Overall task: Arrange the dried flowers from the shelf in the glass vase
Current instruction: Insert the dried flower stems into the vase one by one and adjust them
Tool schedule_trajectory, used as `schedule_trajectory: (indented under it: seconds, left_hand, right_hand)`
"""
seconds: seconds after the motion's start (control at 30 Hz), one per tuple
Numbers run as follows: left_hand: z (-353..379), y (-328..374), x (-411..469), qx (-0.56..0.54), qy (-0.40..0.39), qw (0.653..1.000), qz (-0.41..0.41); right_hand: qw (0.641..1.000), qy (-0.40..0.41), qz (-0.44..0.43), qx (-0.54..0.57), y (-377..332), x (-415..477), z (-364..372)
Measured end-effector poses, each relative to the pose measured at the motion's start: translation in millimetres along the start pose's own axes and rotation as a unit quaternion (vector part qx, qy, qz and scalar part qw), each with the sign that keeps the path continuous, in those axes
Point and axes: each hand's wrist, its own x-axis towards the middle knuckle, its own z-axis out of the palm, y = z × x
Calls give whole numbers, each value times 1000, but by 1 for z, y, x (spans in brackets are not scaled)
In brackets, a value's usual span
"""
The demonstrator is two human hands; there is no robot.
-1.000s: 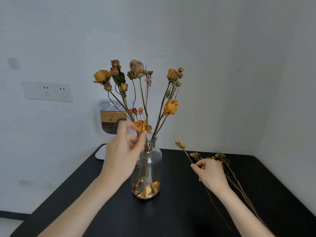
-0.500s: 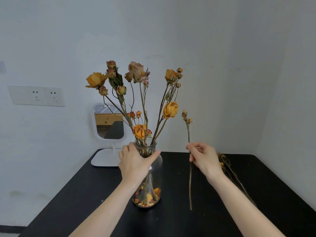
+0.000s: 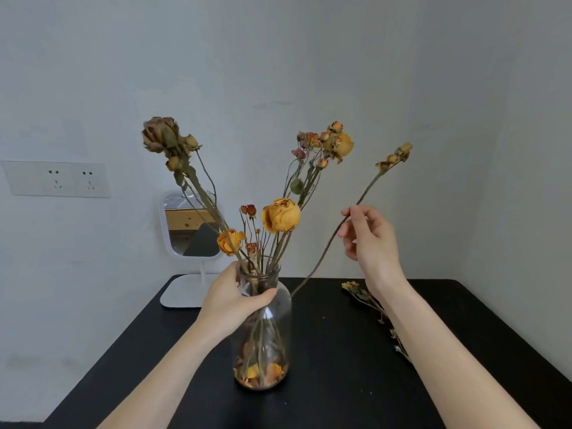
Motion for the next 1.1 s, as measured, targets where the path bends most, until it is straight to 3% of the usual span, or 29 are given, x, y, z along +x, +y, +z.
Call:
schedule_trajectory:
  seconds: [0.2, 0.47, 0.63, 0.8, 1.1]
  left_hand:
    - [-4, -5, -3, -49, -87, 995, -31]
    - [9, 5, -7, -44, 60, 997, 13]
    - [8, 0, -4, -27, 58, 998, 1]
    - [9, -1, -1, -73, -19, 997, -12]
    - [9, -2, 0, -68, 53, 996, 16]
  right_hand:
    - [998, 9, -61, 4, -15, -1, 3]
    - [992, 2, -126, -7, -27, -2, 10]
    - [988, -35, -151, -12, -26, -7, 17]
    - [981, -67, -177, -52, -23, -14, 27]
    - [961, -112, -224, -118, -21, -26, 44]
